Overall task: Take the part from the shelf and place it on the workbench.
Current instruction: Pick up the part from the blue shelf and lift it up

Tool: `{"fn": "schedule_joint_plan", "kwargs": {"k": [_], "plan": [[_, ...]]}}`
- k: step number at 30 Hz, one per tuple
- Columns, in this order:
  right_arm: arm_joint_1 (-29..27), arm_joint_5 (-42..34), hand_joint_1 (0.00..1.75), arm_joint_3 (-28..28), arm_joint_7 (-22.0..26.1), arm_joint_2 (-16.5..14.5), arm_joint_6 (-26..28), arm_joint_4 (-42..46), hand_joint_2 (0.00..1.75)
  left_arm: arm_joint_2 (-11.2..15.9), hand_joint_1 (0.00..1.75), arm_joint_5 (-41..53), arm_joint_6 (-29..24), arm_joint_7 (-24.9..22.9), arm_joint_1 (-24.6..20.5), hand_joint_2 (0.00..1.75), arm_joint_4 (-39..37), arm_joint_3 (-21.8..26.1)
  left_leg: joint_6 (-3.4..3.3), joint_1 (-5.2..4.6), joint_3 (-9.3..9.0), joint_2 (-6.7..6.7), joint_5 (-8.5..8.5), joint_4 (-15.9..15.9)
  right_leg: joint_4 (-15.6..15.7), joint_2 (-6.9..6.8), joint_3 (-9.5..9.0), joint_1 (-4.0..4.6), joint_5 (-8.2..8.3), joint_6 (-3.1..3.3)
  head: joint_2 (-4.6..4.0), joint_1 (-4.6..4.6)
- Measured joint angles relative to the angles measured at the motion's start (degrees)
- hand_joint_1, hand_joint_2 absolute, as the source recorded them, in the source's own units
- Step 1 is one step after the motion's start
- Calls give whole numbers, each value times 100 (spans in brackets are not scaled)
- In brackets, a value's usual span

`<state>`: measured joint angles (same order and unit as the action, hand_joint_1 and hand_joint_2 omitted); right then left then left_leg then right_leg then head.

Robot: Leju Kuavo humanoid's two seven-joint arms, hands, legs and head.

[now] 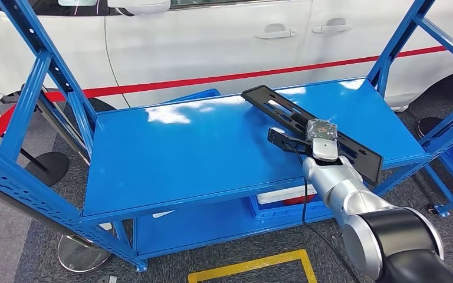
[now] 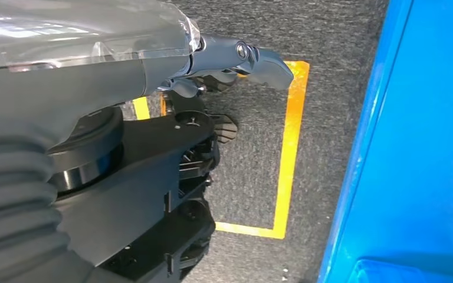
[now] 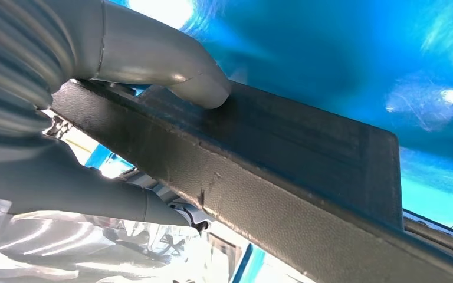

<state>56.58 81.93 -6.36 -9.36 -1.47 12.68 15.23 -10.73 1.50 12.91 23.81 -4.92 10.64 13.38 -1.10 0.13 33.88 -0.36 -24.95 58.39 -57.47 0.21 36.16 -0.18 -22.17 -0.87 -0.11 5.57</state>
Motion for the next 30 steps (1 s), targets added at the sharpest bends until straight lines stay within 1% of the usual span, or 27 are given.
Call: {"fn": "schedule_joint_plan", "kwargs": {"k": [8, 26, 30], "plan": [[0, 22, 175, 39, 2, -10, -2, 0, 175, 0, 0, -98, 76, 124, 7, 175, 0, 80, 0, 0, 1, 0, 0, 0, 0, -1, 1, 0, 0, 0, 0, 0], [0, 32, 175, 57, 21, -10, 8, 0, 175, 0, 0, -100, 97, 128, 8, 175, 0, 105, 0, 0, 1, 0, 0, 0, 0, 0, 2, 0, 0, 0, 0, 0], [0, 19, 175, 79, 100, -14, 127, 1, 175, 0, 0, -99, 102, 132, 8, 175, 0, 118, 0, 0, 2, 0, 0, 0, 0, 0, 2, 0, 0, 0, 0, 0]]}}
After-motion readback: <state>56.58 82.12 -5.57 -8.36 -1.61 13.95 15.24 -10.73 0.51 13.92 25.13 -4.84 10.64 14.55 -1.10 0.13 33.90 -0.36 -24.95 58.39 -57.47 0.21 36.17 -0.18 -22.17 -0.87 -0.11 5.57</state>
